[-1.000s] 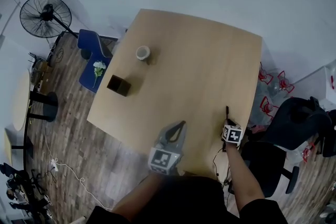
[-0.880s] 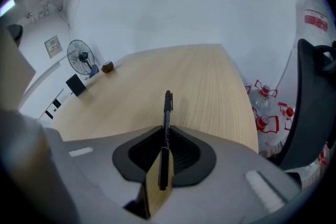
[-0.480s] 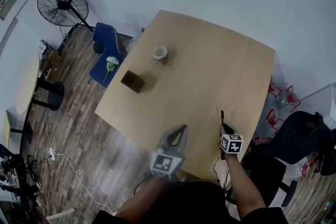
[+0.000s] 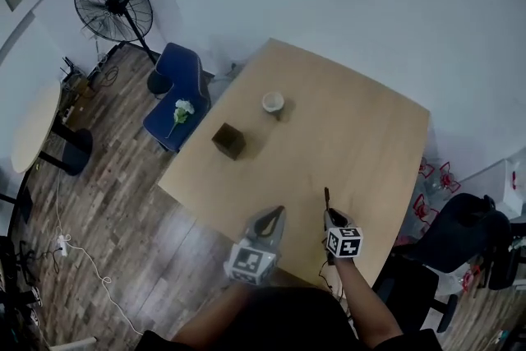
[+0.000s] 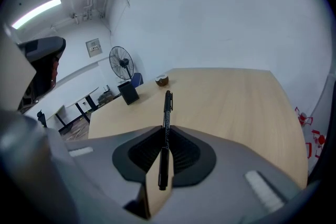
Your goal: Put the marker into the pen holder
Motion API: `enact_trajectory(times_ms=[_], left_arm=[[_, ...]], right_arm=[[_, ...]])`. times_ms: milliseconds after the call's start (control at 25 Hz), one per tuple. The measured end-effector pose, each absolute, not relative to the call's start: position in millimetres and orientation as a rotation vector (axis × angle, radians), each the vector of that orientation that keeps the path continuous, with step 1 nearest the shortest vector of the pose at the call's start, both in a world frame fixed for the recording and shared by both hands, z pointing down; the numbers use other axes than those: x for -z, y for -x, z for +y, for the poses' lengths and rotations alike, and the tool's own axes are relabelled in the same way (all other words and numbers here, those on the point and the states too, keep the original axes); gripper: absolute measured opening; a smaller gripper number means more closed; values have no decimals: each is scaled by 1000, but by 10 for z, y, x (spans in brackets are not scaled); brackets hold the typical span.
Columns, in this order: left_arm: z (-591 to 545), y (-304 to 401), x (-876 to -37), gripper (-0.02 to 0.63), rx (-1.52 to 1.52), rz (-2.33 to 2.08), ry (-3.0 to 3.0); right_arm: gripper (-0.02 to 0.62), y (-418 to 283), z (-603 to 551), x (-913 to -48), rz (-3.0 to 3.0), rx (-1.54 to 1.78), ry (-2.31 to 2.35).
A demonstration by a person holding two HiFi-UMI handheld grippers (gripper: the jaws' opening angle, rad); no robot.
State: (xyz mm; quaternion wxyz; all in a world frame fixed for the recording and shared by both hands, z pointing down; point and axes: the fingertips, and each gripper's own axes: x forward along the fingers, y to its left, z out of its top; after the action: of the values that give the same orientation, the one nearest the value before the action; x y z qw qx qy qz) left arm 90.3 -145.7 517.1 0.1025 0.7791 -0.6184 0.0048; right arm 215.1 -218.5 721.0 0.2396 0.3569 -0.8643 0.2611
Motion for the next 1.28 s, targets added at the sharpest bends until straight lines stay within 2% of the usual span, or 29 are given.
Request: enact_trajectory(times_ms=[480, 760, 1280], left_arm=[[-563, 988, -5073, 3, 50, -1856, -2284], [-43, 1821, -5151, 3, 101, -1882, -2233], [-60, 2706, -5168, 3, 147, -1956, -2183]], right_arm=[[43, -278, -1447, -6532, -2438, -702, -1019], [43, 463, -1174, -6240, -2496, -712, -1053], [43, 1534, -1347, -5937, -2615, -705, -978]])
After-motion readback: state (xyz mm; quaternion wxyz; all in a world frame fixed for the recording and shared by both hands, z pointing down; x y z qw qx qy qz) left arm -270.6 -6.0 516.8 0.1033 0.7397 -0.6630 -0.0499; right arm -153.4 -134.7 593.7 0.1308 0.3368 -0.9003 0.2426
